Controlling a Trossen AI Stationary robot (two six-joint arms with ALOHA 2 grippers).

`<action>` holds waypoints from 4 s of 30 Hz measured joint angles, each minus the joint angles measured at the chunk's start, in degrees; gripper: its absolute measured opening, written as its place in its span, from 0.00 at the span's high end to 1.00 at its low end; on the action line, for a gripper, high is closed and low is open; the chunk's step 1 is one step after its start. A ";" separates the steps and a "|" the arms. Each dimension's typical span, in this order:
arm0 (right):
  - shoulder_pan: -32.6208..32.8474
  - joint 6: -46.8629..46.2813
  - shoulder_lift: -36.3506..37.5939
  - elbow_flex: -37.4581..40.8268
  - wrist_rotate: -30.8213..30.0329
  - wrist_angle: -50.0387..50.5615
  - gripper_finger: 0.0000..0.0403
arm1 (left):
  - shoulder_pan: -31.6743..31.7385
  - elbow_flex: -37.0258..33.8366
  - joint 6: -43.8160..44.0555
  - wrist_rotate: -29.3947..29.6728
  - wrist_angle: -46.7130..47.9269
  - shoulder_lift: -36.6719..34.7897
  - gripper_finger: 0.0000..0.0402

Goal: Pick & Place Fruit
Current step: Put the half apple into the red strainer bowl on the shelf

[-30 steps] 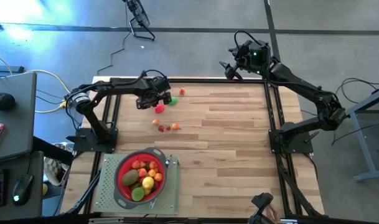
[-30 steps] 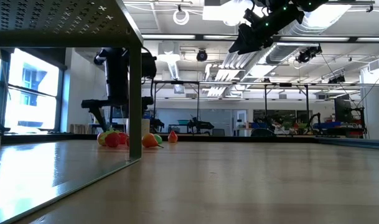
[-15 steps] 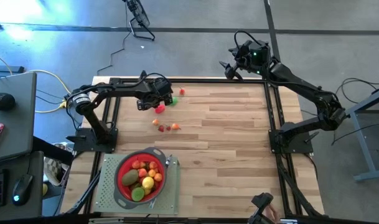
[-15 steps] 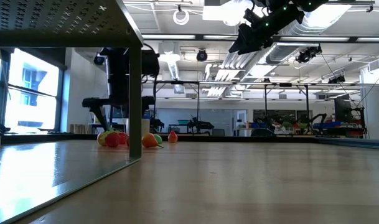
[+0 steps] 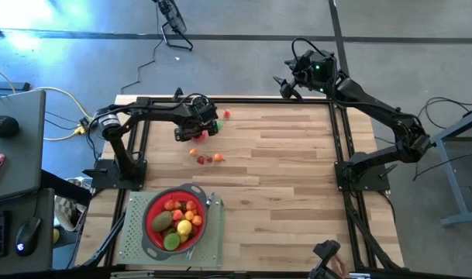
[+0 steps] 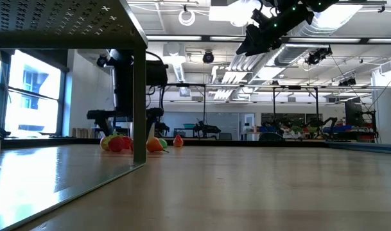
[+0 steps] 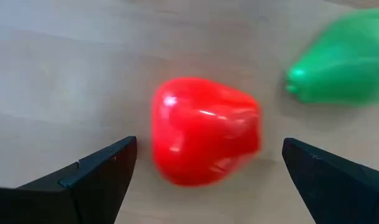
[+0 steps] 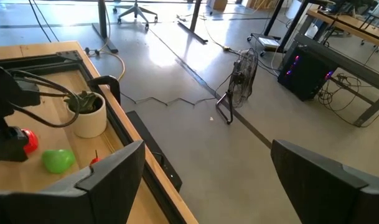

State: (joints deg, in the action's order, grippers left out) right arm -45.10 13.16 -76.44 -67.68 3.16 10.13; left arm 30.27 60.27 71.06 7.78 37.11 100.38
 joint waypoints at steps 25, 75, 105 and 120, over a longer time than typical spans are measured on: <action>0.00 0.01 0.00 0.02 0.00 -0.02 0.15 | 0.08 0.04 -0.24 4.03 -0.56 0.15 0.03; 0.00 -0.01 0.00 0.00 0.00 0.02 0.15 | 0.03 0.09 -0.32 1.35 1.65 3.76 0.35; -0.02 -2.83 0.00 0.01 4.50 0.02 0.15 | -0.49 8.53 -8.14 1.80 6.84 2.52 0.37; -0.02 -2.81 0.00 0.00 4.31 0.07 0.15 | -6.89 21.99 -10.31 2.10 27.51 -1.94 0.37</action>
State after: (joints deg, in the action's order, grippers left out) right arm -45.12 10.35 -76.44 -67.68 7.46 10.20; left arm 23.38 82.26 60.74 9.88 64.62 98.43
